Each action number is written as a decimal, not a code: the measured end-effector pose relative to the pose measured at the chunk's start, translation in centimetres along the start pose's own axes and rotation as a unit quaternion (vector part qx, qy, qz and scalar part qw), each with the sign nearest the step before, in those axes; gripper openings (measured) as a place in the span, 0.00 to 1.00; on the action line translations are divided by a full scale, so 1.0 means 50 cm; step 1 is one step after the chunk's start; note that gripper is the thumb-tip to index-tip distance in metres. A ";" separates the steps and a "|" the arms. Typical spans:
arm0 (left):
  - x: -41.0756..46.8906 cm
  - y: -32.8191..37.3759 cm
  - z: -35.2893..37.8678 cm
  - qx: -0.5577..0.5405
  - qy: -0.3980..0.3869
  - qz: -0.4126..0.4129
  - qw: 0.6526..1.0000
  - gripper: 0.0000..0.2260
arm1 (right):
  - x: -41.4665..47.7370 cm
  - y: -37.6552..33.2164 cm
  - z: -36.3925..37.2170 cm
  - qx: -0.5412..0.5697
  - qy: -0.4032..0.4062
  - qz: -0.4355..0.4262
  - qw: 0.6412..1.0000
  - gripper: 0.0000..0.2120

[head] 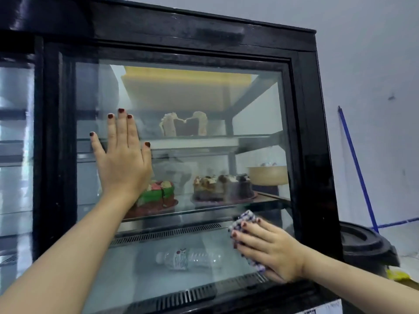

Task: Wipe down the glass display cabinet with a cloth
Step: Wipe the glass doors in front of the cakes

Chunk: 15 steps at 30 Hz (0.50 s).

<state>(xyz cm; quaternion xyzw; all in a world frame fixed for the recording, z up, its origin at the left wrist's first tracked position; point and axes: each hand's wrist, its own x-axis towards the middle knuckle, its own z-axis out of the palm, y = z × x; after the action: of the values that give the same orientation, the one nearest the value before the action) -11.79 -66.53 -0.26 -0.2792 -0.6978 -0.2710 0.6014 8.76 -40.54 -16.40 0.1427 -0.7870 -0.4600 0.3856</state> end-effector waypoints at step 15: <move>0.001 -0.005 0.004 0.007 0.014 0.004 1.000 0.28 | 0.251 0.517 -0.159 0.082 0.153 0.382 0.907 0.28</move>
<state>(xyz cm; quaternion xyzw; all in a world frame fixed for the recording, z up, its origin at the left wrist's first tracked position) -12.09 -66.57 -0.27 -0.2747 -0.6901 -0.2675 0.6138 9.67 -38.82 13.33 -0.0694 -0.7474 -0.1834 0.6347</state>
